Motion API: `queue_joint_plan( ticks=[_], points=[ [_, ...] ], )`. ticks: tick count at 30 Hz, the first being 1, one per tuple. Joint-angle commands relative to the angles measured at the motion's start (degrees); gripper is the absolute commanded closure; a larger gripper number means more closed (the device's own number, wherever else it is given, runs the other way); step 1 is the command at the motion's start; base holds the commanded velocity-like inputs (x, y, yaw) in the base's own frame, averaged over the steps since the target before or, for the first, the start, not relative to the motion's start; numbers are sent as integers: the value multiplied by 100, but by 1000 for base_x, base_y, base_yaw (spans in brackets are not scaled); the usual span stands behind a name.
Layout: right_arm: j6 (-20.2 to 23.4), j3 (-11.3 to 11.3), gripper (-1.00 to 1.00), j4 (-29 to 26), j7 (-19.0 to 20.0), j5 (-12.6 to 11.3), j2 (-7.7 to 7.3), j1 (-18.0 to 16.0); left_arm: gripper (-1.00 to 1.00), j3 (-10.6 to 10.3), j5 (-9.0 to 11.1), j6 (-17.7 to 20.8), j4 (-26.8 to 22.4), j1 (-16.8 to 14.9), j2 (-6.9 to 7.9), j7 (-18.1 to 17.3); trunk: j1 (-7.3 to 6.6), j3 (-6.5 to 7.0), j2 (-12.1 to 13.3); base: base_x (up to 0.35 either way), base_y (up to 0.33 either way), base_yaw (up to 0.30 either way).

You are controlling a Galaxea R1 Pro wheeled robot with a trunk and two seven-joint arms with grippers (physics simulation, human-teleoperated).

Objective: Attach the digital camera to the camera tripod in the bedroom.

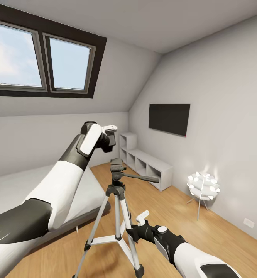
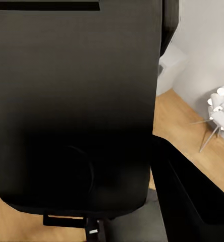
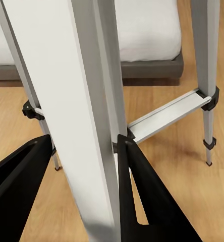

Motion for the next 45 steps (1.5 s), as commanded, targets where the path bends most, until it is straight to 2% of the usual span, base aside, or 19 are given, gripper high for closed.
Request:
queue_joint_plan(
  ticks=[1, 5, 8, 11, 12, 13, 21, 27, 34, 36, 37, 38, 39, 40, 41, 42, 43, 44, 45],
  points=[
    [-26, -1, 100, 1, -1, 34, 0, -1, 100, -13, 25, 3, -17, -3, 1, 88, 2, -3, -4, 0, 0, 0],
    [-23, -3, 100, 1, -37, 32, 0, -1, 100, -19, -30, -1, -45, -3, 1, 353, 2, -3, -4, 0, 0, 0],
    [-20, -3, 100, 1, -75, 28, 0, -1, 100, -23, -47, -2, -65, -3, -11, 788, 2, -3, -4, 0, 0, 0],
    [-18, -3, 100, 1, -94, 26, 0, -1, 100, -27, -39, -2, -73, -3, -26, 1513, 2, -3, -4, 0, 0, 0],
    [-18, -3, 100, 1, -101, 24, 0, -1, 100, -27, 4, -3, -75, -3, -32, 2117, 2, -3, -4, 0, 0, 0],
    [-18, -3, 100, 1, -102, 24, 0, -1, 100, -27, 21, -5, -80, -3, -31, 2236, 2, -3, -4, 0, 0, 0],
    [-17, -2, 100, 1, -104, 28, 0, -1, 100, -46, 7, -39, -79, -3, -26, 2450, 2, -3, -4, 0, 0, 0],
    [-17, -3, 100, 1, -103, 33, 0, -1, 100, -151, 43, -911, -17, -3, -23, 2420, 2, -3, -4, 0, 0, 0],
    [-17, 2, 100, 1, -99, 34, 0, -1, 100, -232, 36, -1197, -50, -3, -3, 2121, 2, -3, -4, 0, 0, 0],
    [-17, 1, 100, 1, -102, 34, 0, -1, 100, -310, 17, -1228, -72, -3, 15, 1661, 2, -3, -4, 0, 0, 0],
    [-17, 3, 100, 1, -103, 34, 0, -1, 100, -539, -14, -1250, -77, -3, 131, 536, 2, -3, -4, 0, 0, 0],
    [-17, 4, 100, 1, -103, 34, 0, -1, 100, -658, -24, -1262, -76, -3, 226, -61, 2, -3, -4, 0, 0, 0],
    [-17, 5, 100, 1, -103, 34, 0, -1, 100, -717, -30, -1268, -77, -3, 286, -380, 2, -3, -4, 0, 0, 0],
    [-17, 5, 100, 1, -104, 34, 0, -1, 100, -830, -39, -1284, -78, -3, 434, -1051, 2, -3, -4, 0, 0, 0],
    [-17, 5, 100, 1, -104, 34, 0, -1, 100, -879, -43, -1299, -76, -3, 516, -1396, 2, -3, -4, 0, 0, 0],
    [-17, 5, 100, 1, -104, 34, 0, -1, 100, -953, -49, -1352, -56, -3, 686, -2082, 2, -3, -4, 0, 0, 0],
    [-17, 5, 100, 1, -104, 34, 0, -1, 100, -980, -53, -1393, -40, -3, 771, -2423, 2, -3, -4, 0, 0, 0],
    [-17, 5, 100, 1, -104, 34, 0, -1, 100, -1020, -53, -1508, -8, -3, 935, -3082, 2, -3, -4, 0, 0, 0],
    [-17, 6, 100, 1, -104, 34, 0, -1, 100, -1035, -51, -1583, 13, -3, 1017, -3388, 2, -3, -4, 0, 0, 0]
  ],
)
